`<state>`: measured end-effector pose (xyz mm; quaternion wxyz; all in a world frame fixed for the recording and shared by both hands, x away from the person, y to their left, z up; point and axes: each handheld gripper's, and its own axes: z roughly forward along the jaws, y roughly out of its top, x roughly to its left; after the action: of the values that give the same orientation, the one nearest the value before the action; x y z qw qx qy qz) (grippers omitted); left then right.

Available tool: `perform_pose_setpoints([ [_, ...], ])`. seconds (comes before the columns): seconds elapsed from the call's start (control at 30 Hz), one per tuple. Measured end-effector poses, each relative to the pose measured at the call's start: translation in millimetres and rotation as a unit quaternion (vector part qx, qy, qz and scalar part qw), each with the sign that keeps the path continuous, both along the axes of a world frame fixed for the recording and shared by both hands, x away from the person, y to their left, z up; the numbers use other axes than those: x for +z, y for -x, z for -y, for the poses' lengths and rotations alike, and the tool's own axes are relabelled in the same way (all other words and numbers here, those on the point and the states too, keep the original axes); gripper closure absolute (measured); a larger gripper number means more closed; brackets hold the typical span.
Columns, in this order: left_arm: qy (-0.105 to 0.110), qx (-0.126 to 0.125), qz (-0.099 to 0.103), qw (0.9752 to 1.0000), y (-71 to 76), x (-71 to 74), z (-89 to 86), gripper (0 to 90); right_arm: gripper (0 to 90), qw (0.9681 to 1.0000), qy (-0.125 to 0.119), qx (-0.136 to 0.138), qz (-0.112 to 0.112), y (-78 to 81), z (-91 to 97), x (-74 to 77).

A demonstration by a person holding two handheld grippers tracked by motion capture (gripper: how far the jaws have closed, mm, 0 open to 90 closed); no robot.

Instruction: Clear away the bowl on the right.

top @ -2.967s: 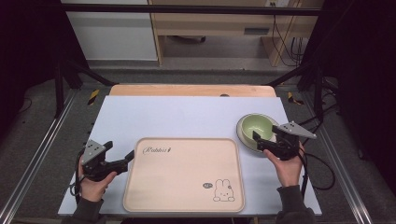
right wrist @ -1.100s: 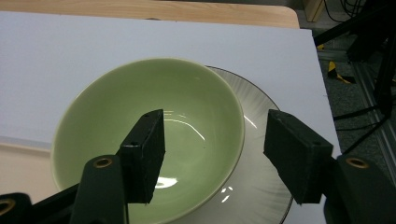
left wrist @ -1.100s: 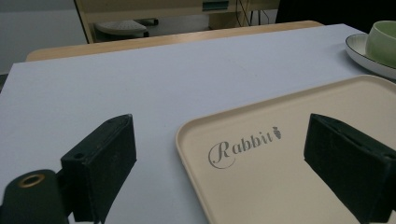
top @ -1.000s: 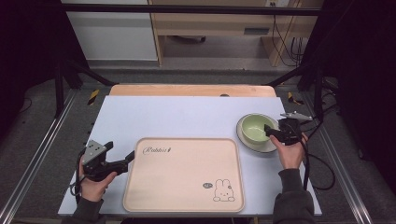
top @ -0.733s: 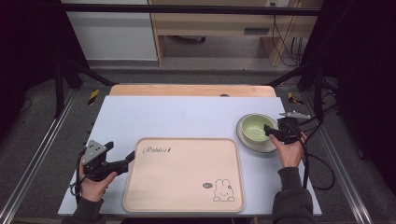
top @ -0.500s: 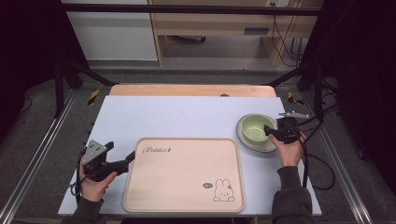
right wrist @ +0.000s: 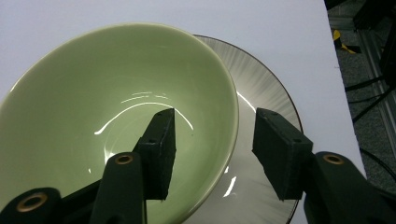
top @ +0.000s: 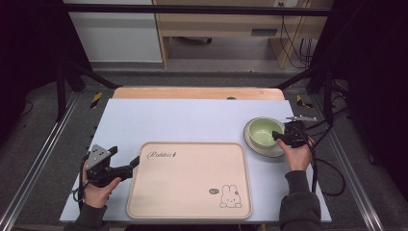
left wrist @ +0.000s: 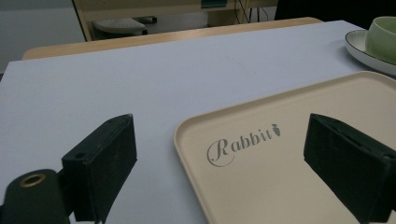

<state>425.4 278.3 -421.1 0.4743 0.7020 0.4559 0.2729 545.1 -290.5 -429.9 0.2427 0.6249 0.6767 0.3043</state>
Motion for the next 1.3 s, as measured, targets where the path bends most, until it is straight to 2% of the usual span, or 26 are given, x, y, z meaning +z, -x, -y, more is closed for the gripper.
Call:
perform_pose_setpoints([
  [0.6, -0.001, -0.002, -0.005, 1.0, -1.3, -2.7, 1.9, 9.3, 59.5, 0.9992, -0.008, -0.005, -0.038, -7.5, 3.2, -9.4],
  [0.83, -0.003, -0.003, -0.007, 1.0, -1.7, -3.7, 2.5, 9.4, 62.6, 0.9991, -0.016, -0.004, -0.04, -9.5, 4.7, -11.4],
  [0.9, -0.004, -0.003, -0.007, 1.0, -1.7, -3.7, 2.7, 9.5, 63.4, 0.9987, -0.025, -0.009, -0.045, -10.3, 3.1, -11.7],
  [0.97, -0.004, -0.003, -0.008, 1.0, -1.8, -4.0, 2.8, 9.4, 64.5, 0.9988, -0.021, -0.006, -0.044, -11.4, 3.3, -13.1],
  [1.13, -0.004, -0.004, -0.008, 1.0, -1.7, -4.0, 3.0, 9.5, 66.0, 0.9977, -0.04, -0.014, -0.054, -12.8, 1.0, -13.2],
  [1.3, -0.004, -0.005, -0.008, 0.9999, -1.8, -4.3, 3.5, 9.5, 67.5, 0.9981, -0.032, -0.007, -0.052, -14.6, 2.3, -15.8],
])
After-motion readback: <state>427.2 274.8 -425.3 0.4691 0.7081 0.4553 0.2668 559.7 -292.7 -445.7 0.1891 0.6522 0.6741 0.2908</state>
